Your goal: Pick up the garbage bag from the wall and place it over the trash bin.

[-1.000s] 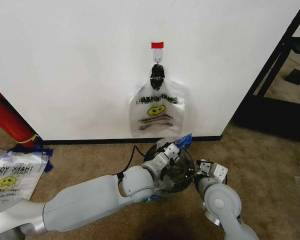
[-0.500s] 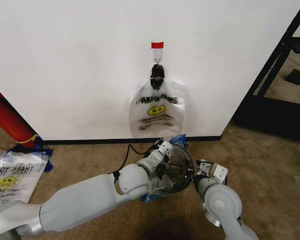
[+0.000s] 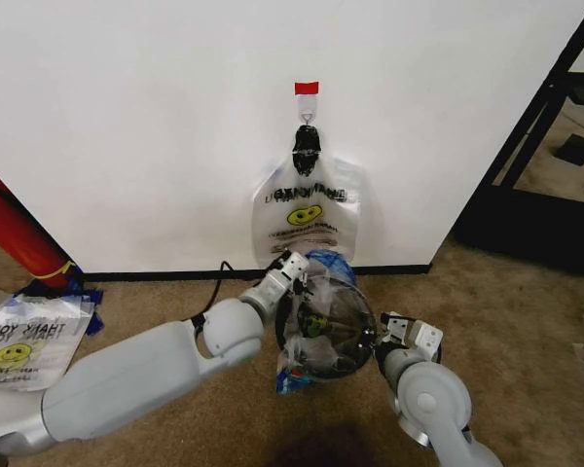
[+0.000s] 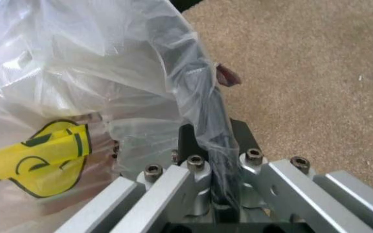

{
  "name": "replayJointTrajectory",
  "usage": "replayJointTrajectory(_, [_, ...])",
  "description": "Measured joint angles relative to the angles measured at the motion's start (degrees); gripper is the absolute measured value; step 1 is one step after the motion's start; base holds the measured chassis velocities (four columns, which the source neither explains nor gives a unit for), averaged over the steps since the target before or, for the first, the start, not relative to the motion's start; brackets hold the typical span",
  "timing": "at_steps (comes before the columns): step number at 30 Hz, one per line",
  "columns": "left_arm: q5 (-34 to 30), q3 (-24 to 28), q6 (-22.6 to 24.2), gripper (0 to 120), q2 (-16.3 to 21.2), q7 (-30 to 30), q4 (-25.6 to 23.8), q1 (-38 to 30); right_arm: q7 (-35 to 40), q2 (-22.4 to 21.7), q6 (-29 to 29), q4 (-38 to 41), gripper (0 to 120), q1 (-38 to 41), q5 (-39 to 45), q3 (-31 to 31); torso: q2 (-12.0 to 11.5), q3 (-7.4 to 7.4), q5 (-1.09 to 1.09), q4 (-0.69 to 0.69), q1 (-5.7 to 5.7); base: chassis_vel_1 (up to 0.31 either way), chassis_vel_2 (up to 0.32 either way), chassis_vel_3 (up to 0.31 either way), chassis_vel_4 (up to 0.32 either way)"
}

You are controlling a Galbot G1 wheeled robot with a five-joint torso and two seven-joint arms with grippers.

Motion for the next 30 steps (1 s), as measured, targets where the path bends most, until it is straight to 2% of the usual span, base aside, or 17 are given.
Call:
replayJointTrajectory(8, [-1.78, -2.99, -0.37, 0, 5.51, 1.99, -0.5, 2.4, -2.35, -1.66, -0.02, 0.66, 0, -0.5, 0.08, -0.39, 0.0, 0.0, -0.01, 0.02, 0.0, 0.0, 0.0, 0.0, 0.0])
replayJointTrajectory(13, [-1.92, -5.0, -3.94, 0, 11.44, 4.34, -2.66, 6.57, -3.08, -2.43, -0.01, 1.1, 0, -0.45, 1.35, 0.0, 0.0, 0.0, -0.01, 0.03, 0.0, 0.0, 0.0, 0.0, 0.0])
replayJointTrajectory(20, [-1.43, -6.26, -8.85, 0, 15.8, 6.95, -3.39, 10.78, -2.54, -2.77, 0.12, 1.75, 0, 0.24, 3.0, 0.51, 0.0, 0.0, 0.0, 0.01, 0.0, 0.0, 0.0, 0.0, 0.0])
replayJointTrajectory(25, [-1.13, -6.67, -11.93, 0, 17.41, 10.21, -3.69, 12.99, -2.15, -2.78, 0.34, 2.38, 0, 0.31, 4.04, 0.94, 0.0, 0.0, 0.0, 0.02, 0.0, 0.0, 0.0, 0.0, 0.0])
replayJointTrajectory(30, [-2.5, -7.61, -11.24, 0, 15.75, 6.68, -4.58, 14.47, -2.2, -2.78, 1.08, 2.2, 0, 0.22, 3.6, 0.98, 0.0, 0.0, -0.01, 0.01, 0.0, 0.0, 0.0, 0.0, 0.0])
